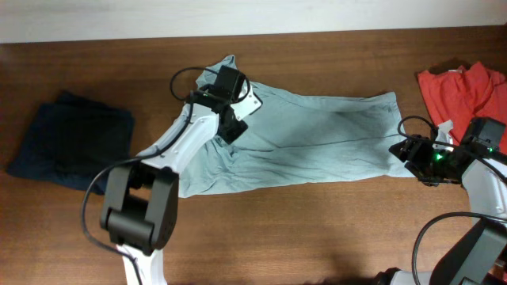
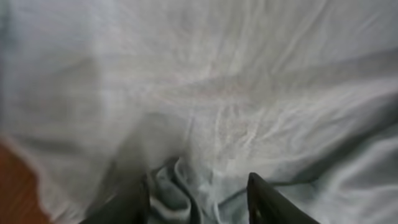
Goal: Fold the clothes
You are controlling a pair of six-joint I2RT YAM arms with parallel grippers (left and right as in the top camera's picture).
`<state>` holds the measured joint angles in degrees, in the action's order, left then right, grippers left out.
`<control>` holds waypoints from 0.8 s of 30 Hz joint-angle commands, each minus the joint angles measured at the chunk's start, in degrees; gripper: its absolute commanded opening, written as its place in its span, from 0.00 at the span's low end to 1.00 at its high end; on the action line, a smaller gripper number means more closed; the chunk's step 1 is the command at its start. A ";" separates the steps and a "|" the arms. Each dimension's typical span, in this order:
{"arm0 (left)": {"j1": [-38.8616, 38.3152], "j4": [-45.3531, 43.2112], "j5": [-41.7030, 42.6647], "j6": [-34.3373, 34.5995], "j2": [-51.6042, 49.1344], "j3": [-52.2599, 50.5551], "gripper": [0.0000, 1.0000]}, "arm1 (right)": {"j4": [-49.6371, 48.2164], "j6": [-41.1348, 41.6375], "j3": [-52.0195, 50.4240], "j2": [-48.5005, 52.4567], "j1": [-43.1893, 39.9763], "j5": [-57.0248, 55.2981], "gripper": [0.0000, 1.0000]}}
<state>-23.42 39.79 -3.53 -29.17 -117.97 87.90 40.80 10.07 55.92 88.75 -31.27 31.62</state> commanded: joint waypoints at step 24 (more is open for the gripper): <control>2.58 -0.37 -5.25 -3.26 -4.92 0.48 0.37 | 0.85 -0.85 0.66 -1.01 0.55 0.72 0.68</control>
<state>-20.80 39.40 -8.62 -31.97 -121.75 87.88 41.67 10.04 55.92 88.75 -31.27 31.62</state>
